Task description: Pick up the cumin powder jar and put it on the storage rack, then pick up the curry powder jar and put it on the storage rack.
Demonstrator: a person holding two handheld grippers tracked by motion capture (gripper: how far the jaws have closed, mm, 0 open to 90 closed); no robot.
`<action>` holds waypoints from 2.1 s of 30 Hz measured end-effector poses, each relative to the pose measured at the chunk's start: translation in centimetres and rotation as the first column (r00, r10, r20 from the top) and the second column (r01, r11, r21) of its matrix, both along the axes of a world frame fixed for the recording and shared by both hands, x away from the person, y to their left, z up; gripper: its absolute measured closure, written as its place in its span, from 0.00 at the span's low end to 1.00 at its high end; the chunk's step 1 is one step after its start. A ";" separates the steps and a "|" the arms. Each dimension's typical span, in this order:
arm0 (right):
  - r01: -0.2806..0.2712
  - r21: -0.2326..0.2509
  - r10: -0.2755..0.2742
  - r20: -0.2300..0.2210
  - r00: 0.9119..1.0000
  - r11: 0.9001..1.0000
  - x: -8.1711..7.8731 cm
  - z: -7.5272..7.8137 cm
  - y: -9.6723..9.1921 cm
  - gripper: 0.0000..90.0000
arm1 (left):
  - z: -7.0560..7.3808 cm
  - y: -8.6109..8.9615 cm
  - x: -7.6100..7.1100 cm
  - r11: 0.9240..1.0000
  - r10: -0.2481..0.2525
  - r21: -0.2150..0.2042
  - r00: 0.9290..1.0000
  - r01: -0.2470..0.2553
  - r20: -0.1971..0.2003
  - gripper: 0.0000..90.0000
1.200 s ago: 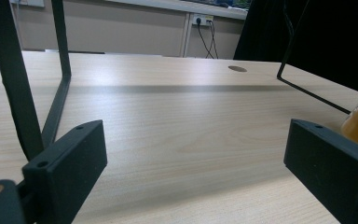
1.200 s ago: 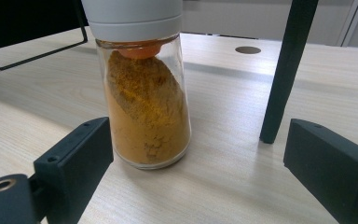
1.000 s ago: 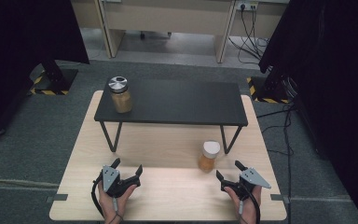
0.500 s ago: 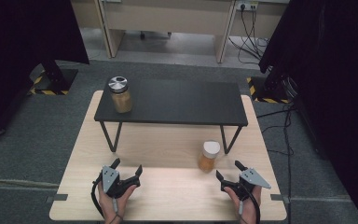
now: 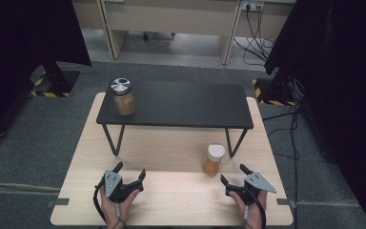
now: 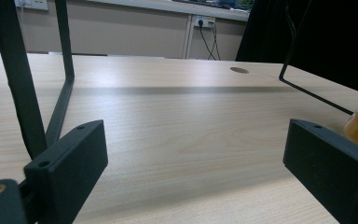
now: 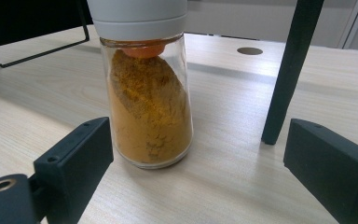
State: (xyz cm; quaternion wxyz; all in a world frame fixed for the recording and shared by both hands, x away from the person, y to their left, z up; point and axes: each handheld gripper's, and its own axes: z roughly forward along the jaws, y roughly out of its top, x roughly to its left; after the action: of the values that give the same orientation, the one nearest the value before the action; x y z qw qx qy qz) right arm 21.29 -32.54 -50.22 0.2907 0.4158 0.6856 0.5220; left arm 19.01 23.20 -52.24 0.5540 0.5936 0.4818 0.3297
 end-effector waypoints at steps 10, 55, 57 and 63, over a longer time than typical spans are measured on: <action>-0.003 -0.001 0.003 -0.001 1.000 1.000 0.0 0.0 0.0 0.09 | -0.1 -0.1 -0.1 1.000 0.003 0.001 1.000 -0.003 0.007 0.06; -0.037 0.032 0.035 0.044 0.998 0.999 -0.1 -0.4 -0.7 0.08 | 0.1 0.0 0.1 1.000 -0.003 0.001 1.000 0.003 -0.007 0.06; -0.055 0.033 0.052 0.070 0.996 0.998 -0.2 0.0 -0.6 0.08 | 0.1 0.0 0.1 1.000 -0.004 0.000 1.000 0.004 -0.007 0.06; -0.071 0.031 0.068 0.096 0.993 0.997 0.0 1.0 -0.1 0.07 | 0.1 0.0 0.1 1.000 -0.005 0.005 1.000 0.005 -0.001 0.06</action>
State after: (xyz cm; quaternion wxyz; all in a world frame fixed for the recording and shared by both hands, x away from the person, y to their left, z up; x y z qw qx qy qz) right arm 21.28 -32.66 -49.22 0.2974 0.3714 0.6760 0.5627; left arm 19.07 23.19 -52.18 0.5529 0.5966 0.4797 0.3290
